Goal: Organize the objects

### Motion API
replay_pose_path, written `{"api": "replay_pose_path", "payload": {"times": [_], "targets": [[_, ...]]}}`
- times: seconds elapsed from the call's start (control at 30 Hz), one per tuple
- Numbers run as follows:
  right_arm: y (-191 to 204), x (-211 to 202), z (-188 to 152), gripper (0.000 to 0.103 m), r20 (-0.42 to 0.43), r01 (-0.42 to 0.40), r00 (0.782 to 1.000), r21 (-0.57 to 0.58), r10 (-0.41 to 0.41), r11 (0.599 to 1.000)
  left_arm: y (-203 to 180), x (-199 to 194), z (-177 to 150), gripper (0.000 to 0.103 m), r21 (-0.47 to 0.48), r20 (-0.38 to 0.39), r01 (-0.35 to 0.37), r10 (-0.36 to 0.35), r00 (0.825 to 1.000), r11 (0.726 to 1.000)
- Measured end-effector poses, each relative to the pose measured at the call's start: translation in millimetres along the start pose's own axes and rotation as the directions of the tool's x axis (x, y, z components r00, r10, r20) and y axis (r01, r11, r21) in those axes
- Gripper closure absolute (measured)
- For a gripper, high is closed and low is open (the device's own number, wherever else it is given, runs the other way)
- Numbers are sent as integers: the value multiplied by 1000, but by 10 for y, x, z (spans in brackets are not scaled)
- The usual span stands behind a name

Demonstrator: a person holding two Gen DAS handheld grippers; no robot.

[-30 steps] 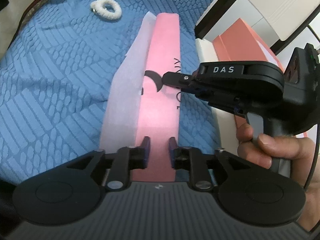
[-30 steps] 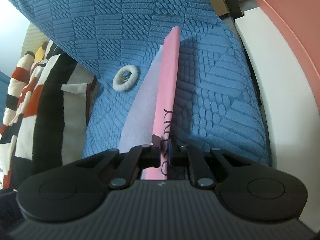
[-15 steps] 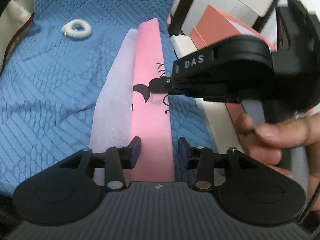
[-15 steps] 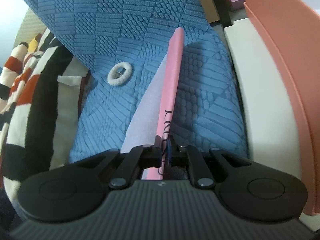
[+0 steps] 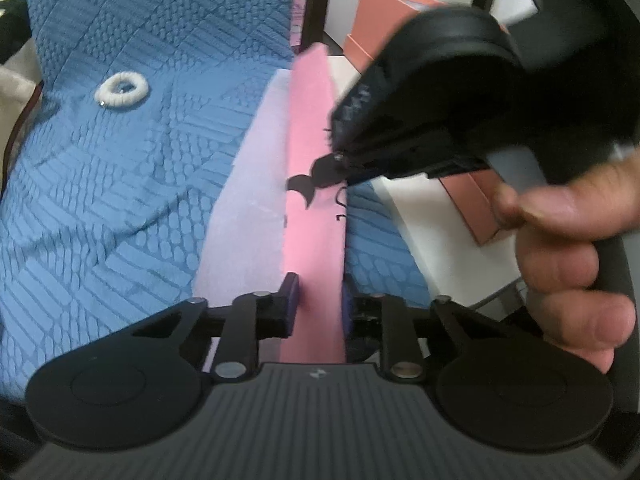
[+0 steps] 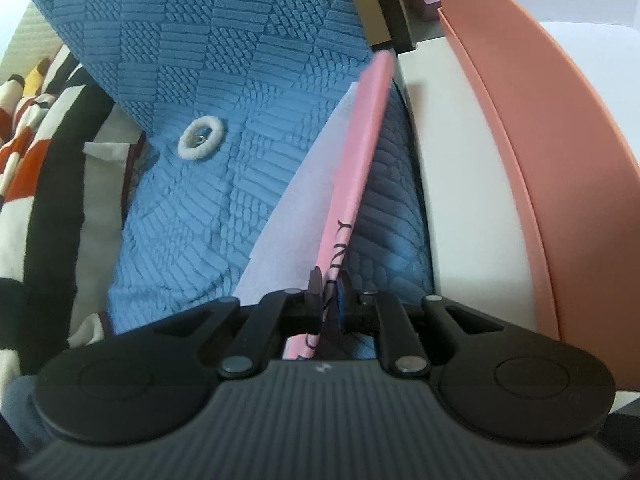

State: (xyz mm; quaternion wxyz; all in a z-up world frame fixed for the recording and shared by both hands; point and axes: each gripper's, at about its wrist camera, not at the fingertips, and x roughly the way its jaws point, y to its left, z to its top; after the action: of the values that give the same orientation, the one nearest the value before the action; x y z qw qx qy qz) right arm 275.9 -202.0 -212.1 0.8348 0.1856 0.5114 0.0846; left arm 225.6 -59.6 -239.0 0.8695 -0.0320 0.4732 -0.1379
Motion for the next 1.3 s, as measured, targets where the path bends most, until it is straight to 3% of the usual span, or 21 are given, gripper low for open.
{"api": "replay_pose_path", "payload": {"times": [0.23,0.37,0.57,0.83,0.97,1.17,1.3], "targets": [[4,-114,37,87,50,-100,994,88,96,991,341,-20,21,92,-221,-10,88,-93,996,971],[122,-111,49,87,69,-87,994,62,83,994,524,-3,17,95,-309,-22,112,-125,992,944],[278,69,32,87,23,-98,995,46,97,994,749,-26,20,95,-437,-21,164,-192,981,885],[536,379,-13,90,-38,-68,997,-20,67,998,1065,-56,38,94,-530,-21,143,-181,983,836],[585,493,-31,91,-59,-53,997,-46,50,998,1170,-70,77,88,-536,-17,124,-157,987,835],[577,514,-26,94,-62,-63,996,-58,59,996,1197,-197,160,87,-491,5,61,-67,998,869],[546,520,-16,96,-64,-76,995,-47,73,996,1165,-203,175,87,-481,15,84,-87,996,873]]}}
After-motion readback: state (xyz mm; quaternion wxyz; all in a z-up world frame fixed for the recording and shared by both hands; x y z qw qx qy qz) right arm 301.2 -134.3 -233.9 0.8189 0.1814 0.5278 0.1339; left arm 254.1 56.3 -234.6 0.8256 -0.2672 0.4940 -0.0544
